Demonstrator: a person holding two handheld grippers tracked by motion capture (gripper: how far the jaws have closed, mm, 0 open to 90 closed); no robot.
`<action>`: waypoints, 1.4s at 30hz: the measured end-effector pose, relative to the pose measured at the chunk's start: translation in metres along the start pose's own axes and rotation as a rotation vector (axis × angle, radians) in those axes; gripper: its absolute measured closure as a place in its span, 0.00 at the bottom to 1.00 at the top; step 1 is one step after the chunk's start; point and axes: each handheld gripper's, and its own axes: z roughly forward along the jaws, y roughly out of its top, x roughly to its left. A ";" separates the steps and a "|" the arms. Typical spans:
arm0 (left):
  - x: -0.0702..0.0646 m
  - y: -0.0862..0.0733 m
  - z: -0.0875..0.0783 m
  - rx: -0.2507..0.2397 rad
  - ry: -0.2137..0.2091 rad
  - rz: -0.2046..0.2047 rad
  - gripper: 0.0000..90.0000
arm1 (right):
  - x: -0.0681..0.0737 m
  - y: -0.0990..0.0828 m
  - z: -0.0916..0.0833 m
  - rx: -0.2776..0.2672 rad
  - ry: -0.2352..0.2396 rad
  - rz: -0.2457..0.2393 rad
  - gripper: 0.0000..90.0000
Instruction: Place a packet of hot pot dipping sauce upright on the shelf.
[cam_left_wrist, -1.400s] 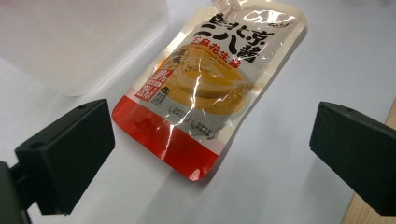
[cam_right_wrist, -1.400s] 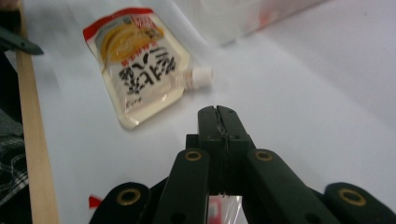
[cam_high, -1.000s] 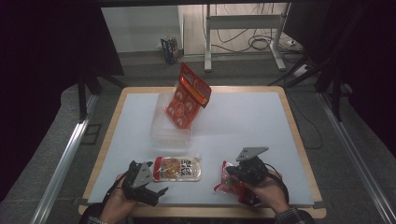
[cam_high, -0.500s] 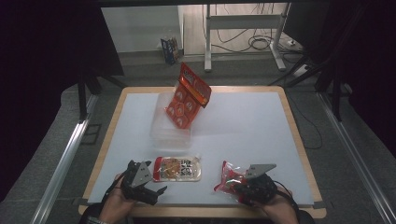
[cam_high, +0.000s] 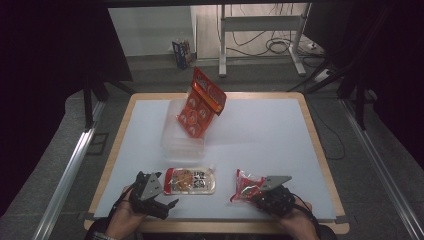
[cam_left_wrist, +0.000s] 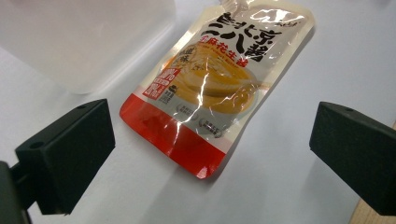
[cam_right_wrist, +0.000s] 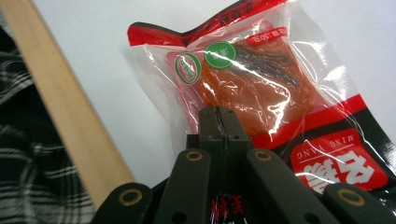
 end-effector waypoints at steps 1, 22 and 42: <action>0.000 0.000 0.000 0.000 0.000 0.000 0.00 | -0.001 0.001 0.001 0.000 -0.004 -0.002 0.99; -0.006 0.013 0.012 -0.020 -0.081 -0.046 0.00 | -0.049 0.026 0.018 -0.006 -0.070 -0.026 0.99; -0.014 0.065 0.044 -0.146 -0.243 -0.054 0.37 | -0.059 0.015 0.001 -0.066 -0.093 0.062 0.53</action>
